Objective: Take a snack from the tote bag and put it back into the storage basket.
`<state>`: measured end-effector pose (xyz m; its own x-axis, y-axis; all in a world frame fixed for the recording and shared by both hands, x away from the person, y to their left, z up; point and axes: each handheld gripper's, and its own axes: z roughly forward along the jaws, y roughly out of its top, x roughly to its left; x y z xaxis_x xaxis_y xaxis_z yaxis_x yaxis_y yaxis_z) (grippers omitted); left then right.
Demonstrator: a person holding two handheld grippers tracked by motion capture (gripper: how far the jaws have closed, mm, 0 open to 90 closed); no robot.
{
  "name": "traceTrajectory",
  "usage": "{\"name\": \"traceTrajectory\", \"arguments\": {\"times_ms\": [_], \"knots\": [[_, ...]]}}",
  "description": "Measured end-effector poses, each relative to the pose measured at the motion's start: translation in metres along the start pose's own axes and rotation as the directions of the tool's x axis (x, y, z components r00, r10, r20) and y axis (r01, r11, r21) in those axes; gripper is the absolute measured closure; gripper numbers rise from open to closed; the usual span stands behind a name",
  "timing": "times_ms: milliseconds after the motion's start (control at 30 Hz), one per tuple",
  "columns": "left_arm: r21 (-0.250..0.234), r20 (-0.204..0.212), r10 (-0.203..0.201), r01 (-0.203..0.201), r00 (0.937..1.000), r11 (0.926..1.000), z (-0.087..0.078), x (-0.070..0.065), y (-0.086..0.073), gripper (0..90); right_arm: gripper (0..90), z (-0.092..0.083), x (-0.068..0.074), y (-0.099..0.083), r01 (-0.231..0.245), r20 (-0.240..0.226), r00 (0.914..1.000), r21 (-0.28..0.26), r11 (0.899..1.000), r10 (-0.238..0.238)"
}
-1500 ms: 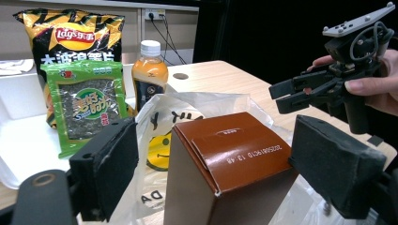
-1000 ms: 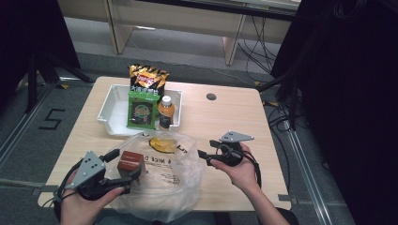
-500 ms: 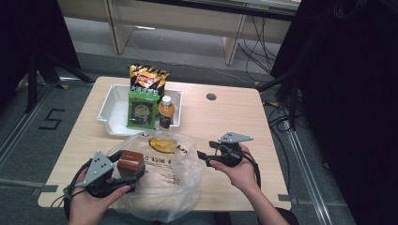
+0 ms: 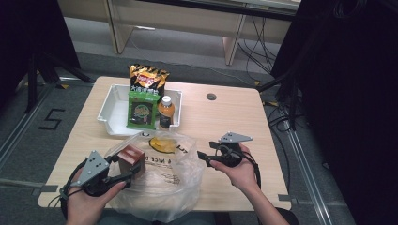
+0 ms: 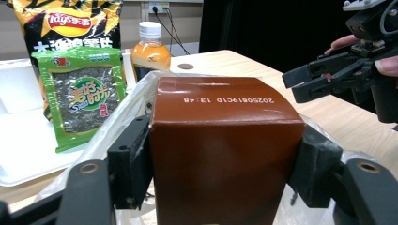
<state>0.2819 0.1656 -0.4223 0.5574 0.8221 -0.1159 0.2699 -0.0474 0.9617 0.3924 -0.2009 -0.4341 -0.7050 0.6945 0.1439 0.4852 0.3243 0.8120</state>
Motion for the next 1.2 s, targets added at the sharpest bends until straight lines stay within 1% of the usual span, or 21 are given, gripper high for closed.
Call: {"name": "traceTrajectory", "arguments": {"times_ms": [33,67,100,133,167,233,300,400,433,500,533,567,600,633,700,733,767,800,867,967,1200], "knots": [[0.001,0.002,0.001,-0.001,1.0,1.0,0.0,0.0,0.0,33.1,34.4,0.001,0.0,0.0,0.003,-0.003,1.0,-0.003,1.0,-0.003],[0.003,0.017,0.001,-0.001,0.9998,1.0,0.001,0.001,0.0,32.1,34.4,0.001,0.001,0.0,-0.007,-0.006,1.0,0.0,1.0,0.007],[0.003,0.017,0.001,-0.001,0.9998,1.0,0.001,0.001,0.0,29.9,34.4,0.001,0.001,0.0,-0.007,-0.006,1.0,0.0,1.0,0.007],[0.001,0.018,-0.011,0.011,0.9998,0.9999,0.002,0.001,-0.001,29.9,34.3,0.001,0.001,0.0,-0.008,-0.005,1.0,0.001,1.0,0.008],[0.009,0.022,-0.013,0.013,0.9997,0.9999,0.004,0.002,-0.001,24.1,34.3,0.0,0.002,0.0,-0.016,-0.006,0.9998,0.003,1.0,0.016],[0.002,0.026,-0.017,0.017,0.9995,0.9999,0.005,0.002,-0.002,22.5,34.3,0.001,0.001,0.0,-0.005,-0.006,1.0,-0.004,1.0,0.005],[0.009,0.022,0.003,-0.003,0.9998,1.0,0.007,0.0,-0.001,21.7,34.3,0.001,0.001,0.0,-0.003,-0.005,1.0,-0.004,1.0,0.003],[0.014,0.018,0.019,-0.02,0.9996,0.9997,0.008,-0.002,0.0,20.8,34.3,0.001,0.002,-0.001,-0.011,-0.007,0.9999,-0.004,1.0,0.011],[0.011,0.016,0.031,-0.031,0.9994,0.9995,0.009,-0.002,0.001,21.0,34.3,0.002,0.002,-0.001,-0.01,-0.013,0.9999,-0.009,1.0,0.01],[0.015,0.007,0.037,-0.038,0.9993,0.9992,0.01,-0.002,0.001,22.9,34.3,0.002,0.002,-0.001,-0.009,-0.013,0.9999,-0.008,1.0,0.009],[0.013,0.011,0.035,-0.035,0.9993,0.9993,0.01,-0.002,0.001,26.9,34.3,0.002,0.002,-0.001,-0.012,-0.014,0.9998,-0.009,1.0,0.012],[0.002,0.016,0.036,-0.036,0.9992,0.9994,0.01,-0.001,0.001,28.7,34.3,0.002,-0.001,-0.001,0.005,-0.013,0.9999,-0.015,1.0,-0.006],[0.002,0.016,0.036,-0.036,0.9992,0.9994,0.01,-0.001,0.001,30.5,34.3,0.002,0.001,-0.001,-0.01,-0.013,0.9999,-0.007,1.0,0.01],[-0.014,0.012,0.035,-0.035,0.9993,0.9993,0.009,0.0,0.001,33.0,34.3,0.001,0.001,-0.001,-0.021,-0.017,0.9996,-0.003,1.0,0.021],[-0.011,0.011,0.031,-0.031,0.9994,0.9995,0.009,0.0,0.001,34.5,34.3,0.001,0.002,-0.002,-0.025,-0.01,0.9996,-0.004,1.0,0.025],[-0.005,0.005,0.032,-0.032,0.9995,0.9995,0.007,0.001,0.001,35.0,34.3,0.002,0.002,-0.002,-0.014,-0.009,0.9999,0.003,1.0,0.014],[-0.007,0.005,0.031,-0.031,0.9995,0.9995,0.006,0.002,0.001,35.5,34.3,0.002,0.002,-0.002,-0.012,0.001,0.9999,-0.006,1.0,0.012],[-0.011,0.006,0.028,-0.028,0.9996,0.9996,0.006,0.003,0.001,35.8,34.3,0.002,0.0,-0.001,0.003,-0.007,1.0,0.003,1.0,-0.003],[-0.02,0.015,0.022,-0.021,0.9997,0.9996,0.007,0.004,0.001,36.0,34.3,0.002,0.001,-0.001,0.003,-0.007,1.0,0.004,1.0,-0.003],[-0.022,0.009,0.02,-0.02,0.9998,0.9996,0.005,0.005,0.002,36.3,34.4,0.002,0.0,-0.001,0.003,-0.001,1.0,0.005,1.0,-0.003],[-0.062,0.014,0.023,-0.022,0.9996,0.9979,0.002,0.005,0.009,36.3,34.4,0.002,0.0,-0.001,0.001,0.007,1.0,-0.008,1.0,-0.001]]}}
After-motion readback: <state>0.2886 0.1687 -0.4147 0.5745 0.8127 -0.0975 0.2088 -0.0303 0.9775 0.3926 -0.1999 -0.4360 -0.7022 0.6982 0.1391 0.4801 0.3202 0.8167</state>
